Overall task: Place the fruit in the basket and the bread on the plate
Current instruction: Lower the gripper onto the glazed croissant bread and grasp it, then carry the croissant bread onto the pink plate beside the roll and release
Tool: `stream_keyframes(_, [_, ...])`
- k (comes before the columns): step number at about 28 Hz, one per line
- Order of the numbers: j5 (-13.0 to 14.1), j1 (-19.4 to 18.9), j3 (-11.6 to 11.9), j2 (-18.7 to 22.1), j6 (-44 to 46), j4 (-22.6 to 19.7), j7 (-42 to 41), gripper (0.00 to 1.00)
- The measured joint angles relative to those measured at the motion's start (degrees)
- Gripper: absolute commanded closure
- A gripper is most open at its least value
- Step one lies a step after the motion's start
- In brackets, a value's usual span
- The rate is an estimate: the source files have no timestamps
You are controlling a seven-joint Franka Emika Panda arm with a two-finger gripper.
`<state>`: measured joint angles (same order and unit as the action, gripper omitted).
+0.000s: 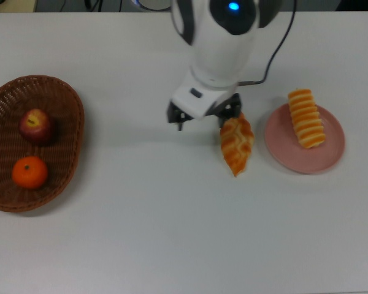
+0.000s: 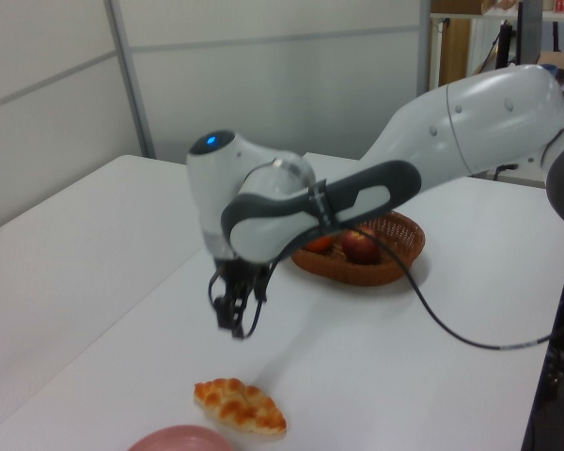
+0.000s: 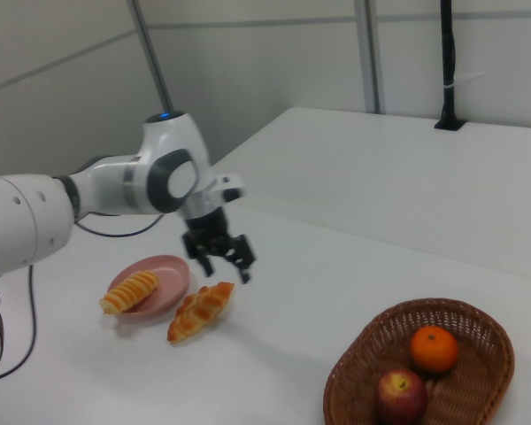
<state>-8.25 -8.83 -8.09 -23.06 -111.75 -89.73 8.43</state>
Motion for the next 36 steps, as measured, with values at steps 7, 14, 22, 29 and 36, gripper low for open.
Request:
stream_keyframes(7, [2.52, -4.06, -0.01, -0.41, -8.41, -4.31, 7.71, 0.00])
stream_keyframes(14, [1.05, -5.41, 0.01, -2.33, -13.51, -8.67, 11.80, 0.05])
stream_keyframes(22, [-3.02, -6.56, 0.00, -4.49, -13.57, -8.83, 14.24, 0.91])
stream_keyframes(29, [-3.04, -6.47, 0.30, -4.32, -13.57, -8.78, 14.83, 1.00])
stream_keyframes(36, [-3.04, -5.36, 0.90, -3.07, -13.56, -8.50, 16.07, 1.00])
